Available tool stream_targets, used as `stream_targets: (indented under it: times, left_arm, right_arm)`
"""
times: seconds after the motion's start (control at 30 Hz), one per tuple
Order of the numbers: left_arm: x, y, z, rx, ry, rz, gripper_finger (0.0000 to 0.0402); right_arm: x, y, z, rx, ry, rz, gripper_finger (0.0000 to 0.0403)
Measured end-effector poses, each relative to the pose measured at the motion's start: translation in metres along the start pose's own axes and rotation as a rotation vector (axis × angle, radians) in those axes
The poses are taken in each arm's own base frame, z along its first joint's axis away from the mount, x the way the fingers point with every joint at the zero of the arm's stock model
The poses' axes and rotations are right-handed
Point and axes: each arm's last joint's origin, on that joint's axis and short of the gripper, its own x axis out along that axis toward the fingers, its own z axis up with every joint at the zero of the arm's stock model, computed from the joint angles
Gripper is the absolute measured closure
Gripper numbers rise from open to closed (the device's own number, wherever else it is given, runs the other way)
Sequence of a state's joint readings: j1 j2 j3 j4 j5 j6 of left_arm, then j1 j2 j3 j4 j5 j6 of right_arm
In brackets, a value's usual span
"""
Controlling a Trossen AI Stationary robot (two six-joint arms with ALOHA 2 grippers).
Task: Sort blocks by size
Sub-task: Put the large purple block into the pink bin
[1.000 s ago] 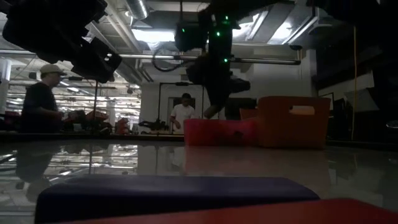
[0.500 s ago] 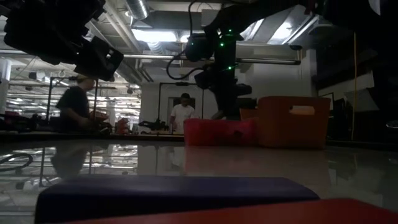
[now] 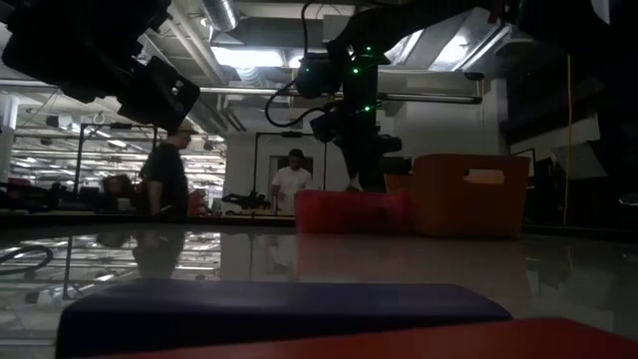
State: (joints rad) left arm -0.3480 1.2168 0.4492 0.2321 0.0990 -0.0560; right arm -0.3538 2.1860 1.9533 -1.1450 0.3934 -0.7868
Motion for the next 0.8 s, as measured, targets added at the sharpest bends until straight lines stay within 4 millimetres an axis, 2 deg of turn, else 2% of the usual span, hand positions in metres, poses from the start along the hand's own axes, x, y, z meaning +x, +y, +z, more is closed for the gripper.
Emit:
stream_targets:
  times: [0.17, 0.33, 0.47, 0.57, 0.8]
  left_arm:
    - [0.008, -0.008, 0.003, -0.008, -0.058, -0.036, 0.0224]
    - [0.017, -0.015, 0.012, 0.020, -0.191, -0.074, 0.0224]
    - [0.026, -0.020, 0.018, -0.014, -0.306, -0.091, 0.0224]
    - [0.038, -0.024, 0.015, -0.014, -0.327, -0.085, 0.0224]
    - [0.086, -0.050, 0.014, 0.026, -0.252, -0.119, 0.0224]
  right_arm:
    - [0.000, 0.001, 0.000, -0.004, 0.009, 0.001, 0.0187]
    - [-0.007, 0.013, -0.003, -0.013, 0.076, 0.067, 0.0179]
    - [-0.027, 0.023, 0.003, -0.033, 0.086, 0.081, 0.0179]
    - [-0.043, 0.030, 0.014, -0.045, 0.050, 0.055, 0.0178]
    - [-0.081, 0.060, 0.044, -0.119, -0.058, -0.006, 0.0178]
